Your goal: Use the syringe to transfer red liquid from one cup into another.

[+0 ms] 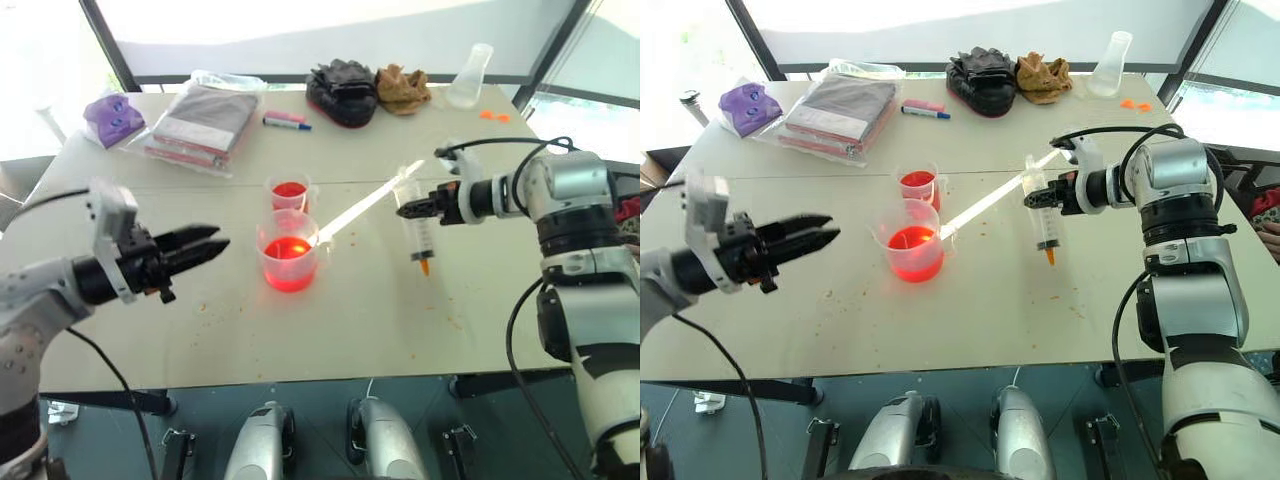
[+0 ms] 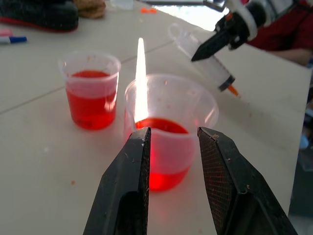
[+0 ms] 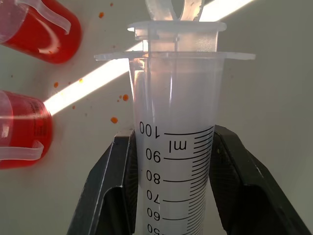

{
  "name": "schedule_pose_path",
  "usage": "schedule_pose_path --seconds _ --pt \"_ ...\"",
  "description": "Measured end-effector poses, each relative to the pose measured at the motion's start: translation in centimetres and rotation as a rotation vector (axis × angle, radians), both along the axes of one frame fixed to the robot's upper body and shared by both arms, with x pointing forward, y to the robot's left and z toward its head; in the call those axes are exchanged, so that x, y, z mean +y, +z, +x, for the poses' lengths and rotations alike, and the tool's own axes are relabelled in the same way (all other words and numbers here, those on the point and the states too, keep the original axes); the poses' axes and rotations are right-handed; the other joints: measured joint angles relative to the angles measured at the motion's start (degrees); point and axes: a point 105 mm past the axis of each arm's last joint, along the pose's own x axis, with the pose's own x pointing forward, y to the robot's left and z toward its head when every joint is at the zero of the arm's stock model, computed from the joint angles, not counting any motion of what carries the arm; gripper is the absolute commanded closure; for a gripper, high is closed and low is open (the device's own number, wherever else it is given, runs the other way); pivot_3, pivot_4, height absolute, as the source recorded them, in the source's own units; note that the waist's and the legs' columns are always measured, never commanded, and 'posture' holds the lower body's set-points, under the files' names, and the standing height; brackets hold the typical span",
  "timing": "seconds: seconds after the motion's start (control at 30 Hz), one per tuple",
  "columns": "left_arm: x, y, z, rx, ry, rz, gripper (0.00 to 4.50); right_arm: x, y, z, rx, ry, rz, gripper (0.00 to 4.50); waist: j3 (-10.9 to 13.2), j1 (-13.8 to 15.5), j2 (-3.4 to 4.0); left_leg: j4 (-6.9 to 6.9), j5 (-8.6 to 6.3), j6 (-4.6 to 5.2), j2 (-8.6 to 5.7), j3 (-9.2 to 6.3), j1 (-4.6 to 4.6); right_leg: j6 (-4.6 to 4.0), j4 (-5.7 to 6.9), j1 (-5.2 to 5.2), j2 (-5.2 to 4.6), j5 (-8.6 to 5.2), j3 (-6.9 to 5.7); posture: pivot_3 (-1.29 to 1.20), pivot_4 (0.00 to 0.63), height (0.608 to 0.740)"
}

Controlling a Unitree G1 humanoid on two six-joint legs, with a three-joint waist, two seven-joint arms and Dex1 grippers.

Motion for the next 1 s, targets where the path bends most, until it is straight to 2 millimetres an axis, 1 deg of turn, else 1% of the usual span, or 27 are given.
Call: schedule_pose_path --seconds 0.03,0.1,0.17,0.23,0.3,0.33,0.37,0.4,0.43,0.5,0.67,0.73,0.8,0.83,0.87,0.93,1.0 --pt "-0.3 -0.6 0.0 0.01 0.002 -0.004 2.9 0.2 -1.0 -0.2 0.034 -0.012 0.005 3.04 0.0 0.3 0.0 0.02 0.01 -0.01 0.0 -0.01 -0.02 -0.01 -0.01 0.0 0.01 0.0 0.0 0.0 0.15 0.74" --pt "-0.9 -0.8 0.1 -0.006 0.008 -0.031 2.9 1.0 -2.5 -0.7 0.082 -0.004 0.004 3.04 0.0 0.7 0.0 0.06 0.01 -0.01 0.0 -0.01 -0.05 -0.01 -0.03 0.0 0.0 0.0 0.0 0.0 0.15 0.74" --pt "-1.3 -0.8 0.2 -0.021 0.014 -0.034 2.9 1.8 -2.4 -0.9 0.084 0.011 -0.002 3.04 0.0 0.9 -0.03 0.07 0.01 -0.01 -0.02 -0.03 -0.06 0.0 -0.04 0.02 -0.01 0.0 0.0 0.0 0.15 0.74" --pt "-1.4 -0.6 0.2 -0.033 0.024 -0.033 2.9 2.1 -2.4 -1.0 0.086 0.012 0.003 3.04 0.0 0.8 -0.04 0.07 0.0 0.0 -0.03 -0.02 -0.06 0.01 -0.08 0.03 -0.01 0.0 0.0 0.0 0.15 0.74" --pt "-1.4 -0.5 0.3 -0.044 0.037 -0.049 2.88 2.1 -2.7 -1.0 0.085 -0.003 0.007 2.02 0.0 0.8 -0.05 0.07 0.0 0.0 -0.03 -0.02 -0.06 0.01 -0.08 0.03 0.0 0.0 0.0 0.0 0.15 0.74" --pt "-1.4 -0.5 0.4 -0.047 0.042 -0.058 2.88 2.1 -2.9 -1.0 0.088 -0.015 0.001 1.7 0.0 0.8 -0.05 0.07 0.0 0.0 -0.03 -0.02 -0.06 0.01 -0.08 0.04 0.0 0.0 0.0 0.0 0.15 0.74" --pt "-1.4 -0.5 0.4 -0.049 0.049 -0.067 2.88 2.0 -3.4 -1.0 0.105 -0.034 -0.003 1.08 0.0 0.8 -0.05 0.07 0.0 0.0 -0.02 -0.02 -0.06 0.01 -0.08 0.04 0.01 0.0 -0.01 0.0 0.15 0.74" --pt "-1.4 -0.5 0.5 -0.047 0.056 -0.07 2.88 2.0 -3.5 -1.0 0.108 -0.043 0.008 0.64 0.0 0.7 -0.05 0.07 0.0 0.0 -0.02 -0.01 -0.06 0.02 -0.07 0.03 0.01 0.01 -0.01 0.0 0.15 0.74" --pt "-1.3 -0.6 0.5 -0.044 0.061 -0.07 2.88 2.3 -3.4 -1.1 0.108 -0.041 0.022 0.06 -0.1 0.7 -0.07 0.07 0.01 0.0 -0.02 -0.01 -0.03 0.02 -0.07 0.06 0.01 0.01 -0.01 0.0 0.15 0.74" --pt "-1.5 -0.8 0.5 -0.044 0.062 -0.073 2.88 2.6 -3.2 -1.2 0.111 -0.041 0.034 0.02 -0.1 0.7 -0.07 0.07 0.01 0.0 -0.02 -0.02 -0.02 0.01 -0.07 0.06 0.02 0.0 -0.01 0.0 0.15 0.74" --pt "-1.1 -1.1 0.8 -0.026 0.09 -0.09 2.88 2.1 -3.3 -1.6 0.071 -0.037 -0.003 0.02 -0.1 0.9 -0.07 0.08 0.0 0.01 -0.03 -0.03 -0.05 0.01 -0.12 0.06 0.01 -0.01 -0.01 0.0 0.15 0.74" --pt "-0.7 -1.0 0.9 -0.023 0.107 -0.112 2.88 1.1 -3.0 -1.8 0.022 -0.015 -0.036 0.02 0.0 1.0 -0.06 0.08 0.0 0.01 -0.04 -0.05 -0.11 0.0 -0.14 0.03 0.01 -0.03 -0.01 0.0 0.15 0.74" --pt "0.6 -0.4 1.1 -0.034 0.153 -0.148 2.88 -0.7 -1.9 -2.2 -0.075 0.02 -0.074 0.02 0.0 1.2 -0.02 0.07 -0.03 0.05 -0.05 -0.06 -0.16 0.05 -0.19 0.01 0.01 -0.05 -0.02 0.0 0.15 0.74" --pt "1.2 -0.1 1.2 -0.04 0.178 -0.161 2.88 -1.4 -1.0 -2.5 -0.133 0.043 -0.089 0.02 0.0 1.0 -0.03 0.07 -0.03 0.06 -0.04 -0.06 -0.16 0.07 -0.19 0.01 0.01 -0.06 -0.02 0.0 0.15 0.74" --pt "1.8 0.2 1.3 -0.046 0.202 -0.175 2.88 -2.0 0.1 -3.1 -0.222 0.093 -0.099 0.02 0.0 1.0 -0.05 0.03 -0.04 0.07 -0.04 -0.08 -0.16 0.13 -0.21 0.01 0.01 -0.09 -0.02 0.0 0.15 0.74" --pt "3.1 0.3 1.3 -0.046 0.252 -0.19 2.88 -2.7 1.3 -4.9 -0.357 0.176 -0.077 0.02 0.0 1.0 -0.06 0.0 -0.06 0.08 -0.04 -0.12 -0.15 0.28 -0.22 0.05 0.02 -0.18 -0.04 0.0 0.15 0.74" --pt "4.1 0.1 1.3 -0.037 0.298 -0.192 2.88 -2.9 1.7 -6.2 -0.441 0.218 -0.037 0.02 0.0 0.8 -0.07 -0.01 -0.07 0.08 -0.02 -0.06 -0.13 0.33 -0.23 0.04 0.0 -0.2 -0.03 0.0 0.15 0.74"
